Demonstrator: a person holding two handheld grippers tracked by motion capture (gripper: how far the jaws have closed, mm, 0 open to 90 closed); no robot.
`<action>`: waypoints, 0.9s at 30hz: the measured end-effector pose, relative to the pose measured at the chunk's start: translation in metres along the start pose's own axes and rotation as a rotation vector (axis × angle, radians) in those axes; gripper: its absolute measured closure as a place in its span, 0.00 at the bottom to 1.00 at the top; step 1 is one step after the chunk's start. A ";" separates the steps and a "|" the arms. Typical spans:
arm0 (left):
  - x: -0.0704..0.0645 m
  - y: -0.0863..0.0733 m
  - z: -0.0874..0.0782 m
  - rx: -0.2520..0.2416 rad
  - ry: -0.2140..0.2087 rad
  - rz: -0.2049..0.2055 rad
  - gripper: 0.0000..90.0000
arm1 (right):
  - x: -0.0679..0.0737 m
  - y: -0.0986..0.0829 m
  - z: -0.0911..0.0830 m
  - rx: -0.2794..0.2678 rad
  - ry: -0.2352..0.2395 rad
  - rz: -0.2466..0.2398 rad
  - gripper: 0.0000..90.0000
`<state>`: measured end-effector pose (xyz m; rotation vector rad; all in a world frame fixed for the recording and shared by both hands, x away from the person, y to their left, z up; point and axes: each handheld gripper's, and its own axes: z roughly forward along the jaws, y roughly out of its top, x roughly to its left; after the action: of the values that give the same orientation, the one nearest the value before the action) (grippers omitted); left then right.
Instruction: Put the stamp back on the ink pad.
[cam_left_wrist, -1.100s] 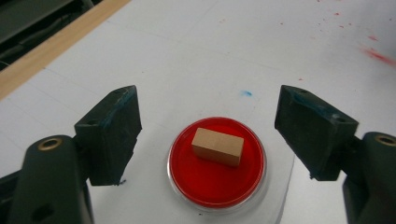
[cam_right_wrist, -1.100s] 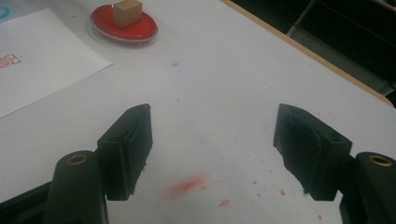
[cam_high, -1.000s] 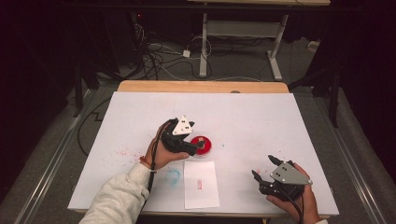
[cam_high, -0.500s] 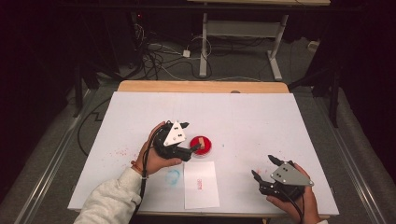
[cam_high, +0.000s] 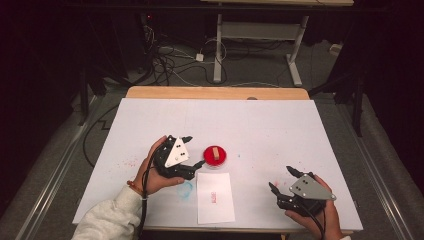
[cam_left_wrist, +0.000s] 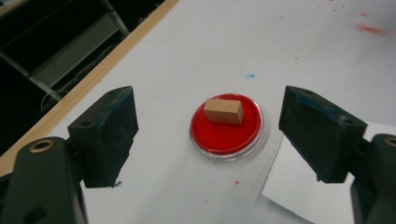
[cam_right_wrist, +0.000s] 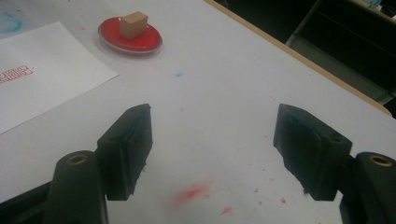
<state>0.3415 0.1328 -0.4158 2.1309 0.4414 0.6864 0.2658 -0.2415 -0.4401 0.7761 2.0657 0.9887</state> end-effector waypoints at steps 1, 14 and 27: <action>-0.001 -0.001 -0.002 -0.003 0.004 0.005 0.21 | 0.000 0.000 0.000 0.000 0.001 -0.001 0.32; -0.009 -0.015 -0.021 -0.015 0.035 0.017 0.21 | 0.002 0.001 0.000 -0.002 0.002 -0.006 0.32; -0.007 -0.046 -0.043 0.004 0.072 -0.008 0.21 | 0.003 0.000 0.000 -0.007 -0.001 -0.008 0.32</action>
<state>0.3063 0.1823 -0.4332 2.1119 0.4910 0.7602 0.2643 -0.2391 -0.4412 0.7642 2.0619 0.9913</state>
